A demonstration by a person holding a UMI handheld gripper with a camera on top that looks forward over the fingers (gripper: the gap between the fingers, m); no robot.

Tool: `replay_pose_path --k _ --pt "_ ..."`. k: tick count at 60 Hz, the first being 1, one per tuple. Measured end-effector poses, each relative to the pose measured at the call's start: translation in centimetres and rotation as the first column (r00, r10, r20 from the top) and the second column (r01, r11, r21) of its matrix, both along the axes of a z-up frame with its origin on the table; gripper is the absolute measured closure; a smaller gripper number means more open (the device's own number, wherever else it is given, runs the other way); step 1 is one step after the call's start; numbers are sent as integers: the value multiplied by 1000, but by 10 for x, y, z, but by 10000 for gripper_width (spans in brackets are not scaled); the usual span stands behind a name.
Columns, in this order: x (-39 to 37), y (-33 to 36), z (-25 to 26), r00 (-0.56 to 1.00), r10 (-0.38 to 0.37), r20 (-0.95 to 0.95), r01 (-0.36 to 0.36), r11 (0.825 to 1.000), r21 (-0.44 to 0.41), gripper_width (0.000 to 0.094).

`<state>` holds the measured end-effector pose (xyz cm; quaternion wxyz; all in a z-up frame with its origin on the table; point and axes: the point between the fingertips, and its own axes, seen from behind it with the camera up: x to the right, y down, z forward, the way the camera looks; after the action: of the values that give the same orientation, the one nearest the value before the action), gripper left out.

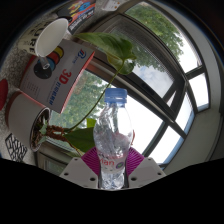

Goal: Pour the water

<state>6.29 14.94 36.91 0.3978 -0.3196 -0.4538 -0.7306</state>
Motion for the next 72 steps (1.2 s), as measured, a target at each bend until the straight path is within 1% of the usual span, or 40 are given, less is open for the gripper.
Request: replay_pose_path --k 7,11,12,21,27,32,36,39,41,44,48,51,53,54,57,60,61,63,67,72 --pt "-60 29 -31 958 49 283 -23 995 -96 644" --pt "-77 39 -55 915 76 396 -21 990 -141 645" --pt "-88 45 -57 907 83 413 -22 988 -152 644" --pt "-95 52 -88 866 99 491 11 976 -216 641" --pt "-98 50 -91 860 123 495 -6 973 -232 642" --pt "-93 42 -78 888 132 440 -33 974 -225 641" --pt "-93 34 -51 931 140 338 -79 979 -188 641" --pt "-84 19 -22 967 162 198 -133 980 -149 641" --pt "-82 11 -6 982 179 63 -171 978 -123 642" --pt "-76 -2 20 963 222 -153 -235 969 -75 641" --pt "-72 -21 42 850 288 -441 -316 949 10 643" --pt "-67 -31 51 706 322 -631 -363 929 69 641" --pt "-57 -43 60 595 335 -730 -376 919 115 642" --pt "-61 -43 51 534 336 -776 -383 914 132 642" --pt "-55 -49 47 351 334 -875 -395 900 186 642" --pt "-52 -52 34 173 310 -935 -408 887 218 641" --pt "-54 -51 22 117 297 -948 -410 884 226 640" --pt "-49 -49 4 26 263 -964 -406 884 230 639" --pt "-42 -40 -36 -138 184 -973 -394 891 224 641" --pt "-34 -28 -92 -291 77 -954 -373 909 187 643"
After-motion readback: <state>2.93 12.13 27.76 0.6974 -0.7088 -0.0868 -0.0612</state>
